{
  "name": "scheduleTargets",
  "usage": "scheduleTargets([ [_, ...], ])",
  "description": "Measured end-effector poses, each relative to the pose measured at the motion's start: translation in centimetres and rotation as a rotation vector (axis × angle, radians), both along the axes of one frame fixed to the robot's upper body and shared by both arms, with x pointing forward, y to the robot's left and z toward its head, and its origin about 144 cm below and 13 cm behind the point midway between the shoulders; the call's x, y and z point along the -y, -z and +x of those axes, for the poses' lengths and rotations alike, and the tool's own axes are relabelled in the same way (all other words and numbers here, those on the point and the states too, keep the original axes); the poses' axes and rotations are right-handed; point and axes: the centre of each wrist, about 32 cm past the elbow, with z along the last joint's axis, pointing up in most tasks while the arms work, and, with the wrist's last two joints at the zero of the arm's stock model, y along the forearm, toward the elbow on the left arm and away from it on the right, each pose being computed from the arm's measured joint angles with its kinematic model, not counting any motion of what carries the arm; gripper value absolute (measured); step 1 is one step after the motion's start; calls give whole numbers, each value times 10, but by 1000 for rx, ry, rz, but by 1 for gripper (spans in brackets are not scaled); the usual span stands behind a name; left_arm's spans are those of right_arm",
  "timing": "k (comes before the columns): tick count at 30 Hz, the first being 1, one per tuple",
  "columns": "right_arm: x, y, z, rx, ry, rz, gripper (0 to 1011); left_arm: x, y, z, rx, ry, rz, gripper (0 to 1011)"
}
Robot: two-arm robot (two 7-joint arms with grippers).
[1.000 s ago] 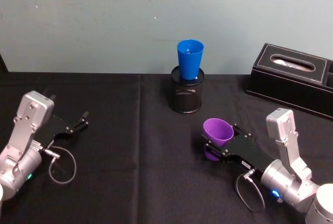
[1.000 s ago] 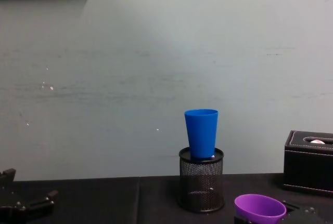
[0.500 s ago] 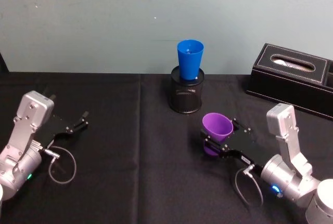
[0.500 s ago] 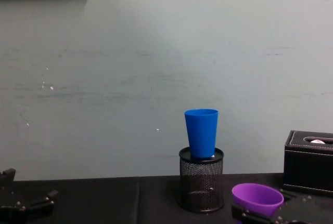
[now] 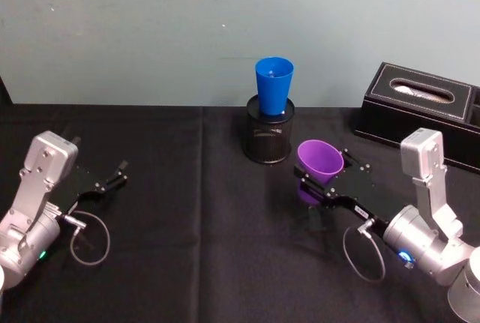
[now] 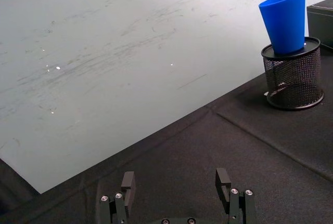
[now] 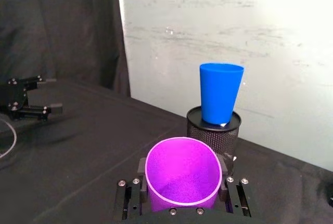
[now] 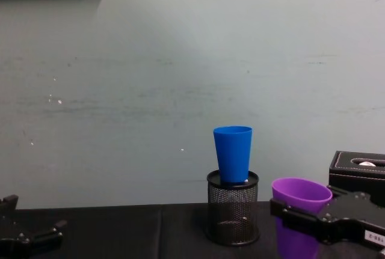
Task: Pick up one cup with a gripper and tap it against the other cup.
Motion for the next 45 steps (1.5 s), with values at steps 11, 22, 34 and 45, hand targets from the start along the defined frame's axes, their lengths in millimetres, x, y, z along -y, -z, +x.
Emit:
scheduleTargets([
  [11,1,-7,0,25,-5,22,734,0,0,0,0,0,0,1011],
  [22,2,-16,-3,44,-9,41,734,0,0,0,0,0,0,1011],
  [34,1,-20,-8,80,-3,53,734,0,0,0,0,0,0,1011],
  [45,1,-19,-8,79,-3,52,734,0,0,0,0,0,0,1011],
])
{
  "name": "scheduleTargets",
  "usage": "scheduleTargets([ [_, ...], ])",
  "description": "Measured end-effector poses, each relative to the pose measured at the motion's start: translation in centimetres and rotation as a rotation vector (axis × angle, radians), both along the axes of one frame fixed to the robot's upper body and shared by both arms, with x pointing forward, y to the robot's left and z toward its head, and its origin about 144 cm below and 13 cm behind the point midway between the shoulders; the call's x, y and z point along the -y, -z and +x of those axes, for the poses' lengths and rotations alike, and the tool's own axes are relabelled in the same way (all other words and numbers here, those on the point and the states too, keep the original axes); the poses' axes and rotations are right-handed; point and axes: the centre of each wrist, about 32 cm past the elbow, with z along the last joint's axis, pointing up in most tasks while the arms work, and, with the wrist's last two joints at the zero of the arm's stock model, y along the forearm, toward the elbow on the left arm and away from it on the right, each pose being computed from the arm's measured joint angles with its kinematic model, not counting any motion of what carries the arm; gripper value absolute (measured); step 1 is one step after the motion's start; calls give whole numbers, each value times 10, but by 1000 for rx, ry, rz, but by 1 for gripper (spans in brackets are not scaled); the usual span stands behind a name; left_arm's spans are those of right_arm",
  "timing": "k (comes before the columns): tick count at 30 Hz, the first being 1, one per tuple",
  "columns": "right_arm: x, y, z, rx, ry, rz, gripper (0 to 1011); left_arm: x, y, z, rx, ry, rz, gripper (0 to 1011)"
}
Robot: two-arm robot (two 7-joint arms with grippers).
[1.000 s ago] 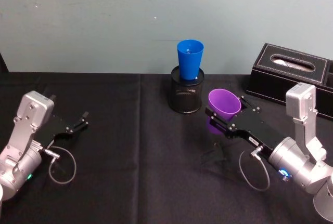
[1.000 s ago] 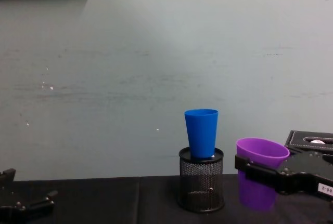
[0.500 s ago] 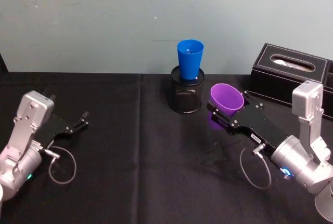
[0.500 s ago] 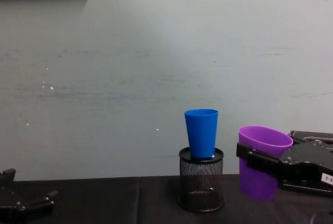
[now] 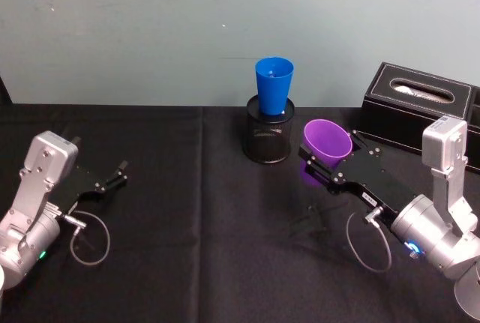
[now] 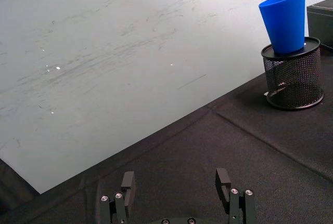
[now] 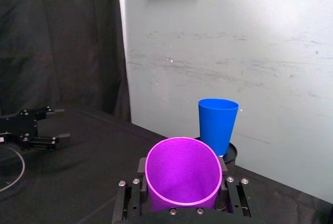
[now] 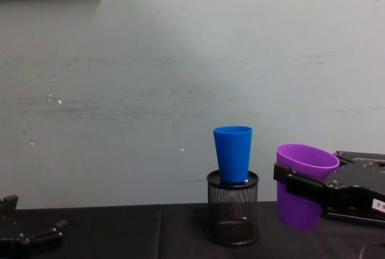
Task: Pick up one cup with a gripper and tap it against the other cup.
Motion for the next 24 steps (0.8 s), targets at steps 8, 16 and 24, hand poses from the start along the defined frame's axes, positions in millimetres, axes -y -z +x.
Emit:
scheduleTargets([
  [8,0,0,0,0,-1,-1,734,0,0,0,0,0,0,1011],
  [16,-8,-1,14,-8,14,2,734,0,0,0,0,0,0,1012],
  [24,-15,-1,25,-15,41,46,734,0,0,0,0,0,0,1011],
])
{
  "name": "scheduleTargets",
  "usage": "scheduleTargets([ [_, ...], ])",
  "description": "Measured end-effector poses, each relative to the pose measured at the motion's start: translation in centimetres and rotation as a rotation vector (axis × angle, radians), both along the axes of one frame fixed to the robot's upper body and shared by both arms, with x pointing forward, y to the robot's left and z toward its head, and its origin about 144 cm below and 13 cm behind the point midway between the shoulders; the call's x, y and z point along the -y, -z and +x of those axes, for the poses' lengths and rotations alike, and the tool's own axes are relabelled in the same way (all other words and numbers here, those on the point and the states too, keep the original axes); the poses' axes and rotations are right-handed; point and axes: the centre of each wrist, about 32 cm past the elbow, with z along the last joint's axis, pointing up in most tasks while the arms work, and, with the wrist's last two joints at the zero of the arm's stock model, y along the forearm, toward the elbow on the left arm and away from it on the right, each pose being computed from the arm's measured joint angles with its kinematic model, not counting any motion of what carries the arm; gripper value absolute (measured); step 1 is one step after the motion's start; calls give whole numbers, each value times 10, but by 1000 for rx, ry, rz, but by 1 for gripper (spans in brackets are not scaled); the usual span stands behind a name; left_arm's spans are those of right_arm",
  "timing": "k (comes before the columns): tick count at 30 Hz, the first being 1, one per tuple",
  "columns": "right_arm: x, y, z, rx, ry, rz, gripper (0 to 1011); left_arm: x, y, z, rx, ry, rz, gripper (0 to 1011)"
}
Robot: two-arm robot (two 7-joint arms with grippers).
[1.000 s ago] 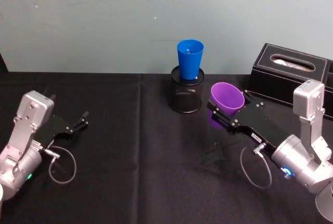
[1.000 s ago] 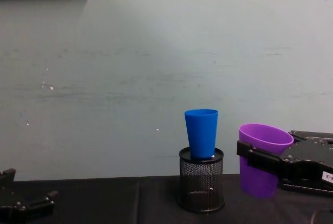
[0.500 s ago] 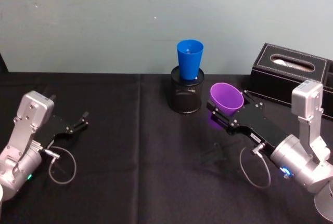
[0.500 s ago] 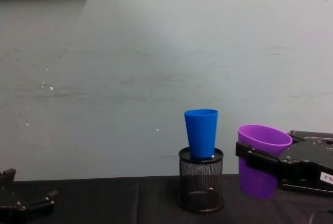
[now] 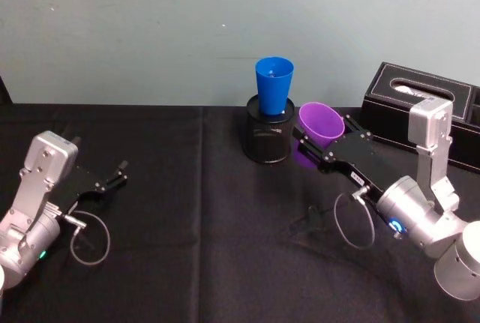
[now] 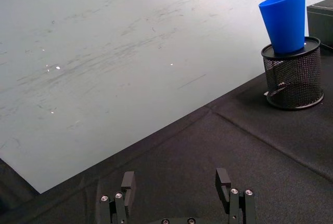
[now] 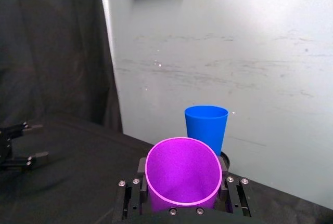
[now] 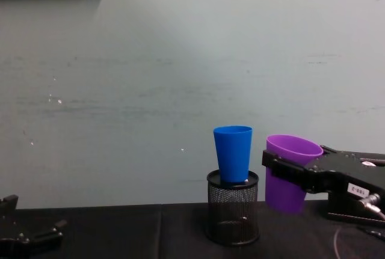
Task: Pick up one cup with a gripper and tap it against the other cup.
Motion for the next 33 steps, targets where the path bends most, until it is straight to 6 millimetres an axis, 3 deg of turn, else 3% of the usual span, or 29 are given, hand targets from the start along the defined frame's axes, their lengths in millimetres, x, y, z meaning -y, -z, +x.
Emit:
scheduleTargets([
  [17,-4,-6,32,16,43,-3,734,0,0,0,0,0,0,1011],
  [33,-5,-6,49,15,23,-7,734,0,0,0,0,0,0,1011],
])
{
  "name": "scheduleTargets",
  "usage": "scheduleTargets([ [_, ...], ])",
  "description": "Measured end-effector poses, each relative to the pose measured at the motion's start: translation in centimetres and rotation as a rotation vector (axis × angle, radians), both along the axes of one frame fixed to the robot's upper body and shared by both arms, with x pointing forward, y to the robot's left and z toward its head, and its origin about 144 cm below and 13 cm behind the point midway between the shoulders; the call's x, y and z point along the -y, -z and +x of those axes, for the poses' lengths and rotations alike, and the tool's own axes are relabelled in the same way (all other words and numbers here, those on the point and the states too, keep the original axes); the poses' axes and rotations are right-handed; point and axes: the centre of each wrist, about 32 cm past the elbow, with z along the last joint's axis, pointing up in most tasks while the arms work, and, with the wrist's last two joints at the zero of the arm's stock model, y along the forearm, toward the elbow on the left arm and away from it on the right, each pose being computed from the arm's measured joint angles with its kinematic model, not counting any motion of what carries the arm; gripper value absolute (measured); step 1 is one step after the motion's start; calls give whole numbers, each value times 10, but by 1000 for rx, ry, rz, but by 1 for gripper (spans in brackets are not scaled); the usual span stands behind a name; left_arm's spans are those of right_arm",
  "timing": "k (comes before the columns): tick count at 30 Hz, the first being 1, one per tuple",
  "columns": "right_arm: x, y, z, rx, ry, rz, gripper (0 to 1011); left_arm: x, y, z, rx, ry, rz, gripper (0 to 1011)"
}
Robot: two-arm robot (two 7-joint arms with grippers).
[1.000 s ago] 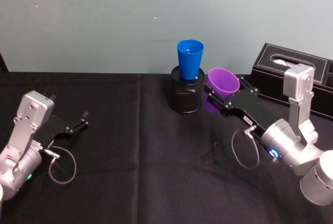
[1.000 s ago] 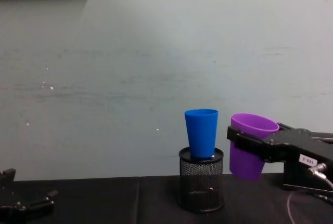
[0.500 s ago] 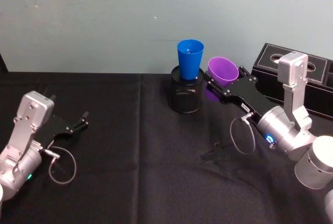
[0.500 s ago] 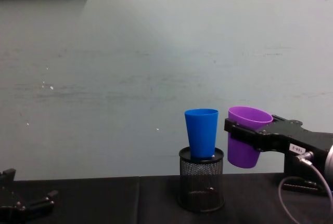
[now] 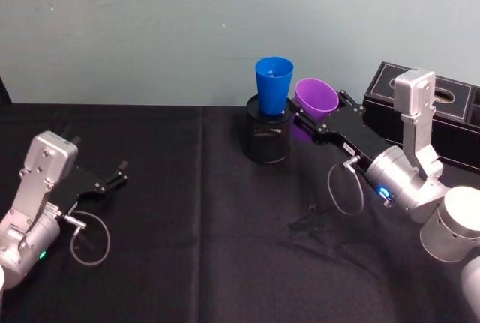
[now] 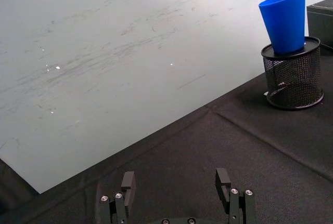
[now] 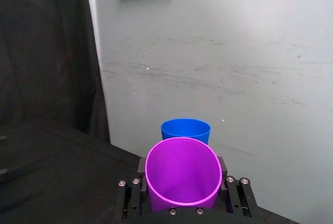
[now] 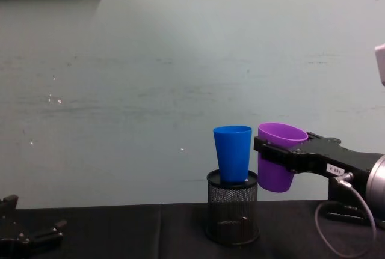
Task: Pick up one cup with a gripper and tap it against the other cup.
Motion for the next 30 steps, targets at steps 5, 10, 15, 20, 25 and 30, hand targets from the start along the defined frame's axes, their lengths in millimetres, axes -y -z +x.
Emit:
scheduleTargets([
  [5,0,0,5,-1,-5,1,734,0,0,0,0,0,0,1012],
  [10,0,2,11,-3,-13,1,734,0,0,0,0,0,0,1011],
  [15,-1,3,15,-6,-19,4,734,0,0,0,0,0,0,1011],
  [20,-1,2,20,-1,-31,1,734,0,0,0,0,0,0,1011],
  [25,-1,0,24,8,-36,-1,734,0,0,0,0,0,0,1011],
  [30,-2,-1,28,11,-40,-2,734,0,0,0,0,0,0,1011],
])
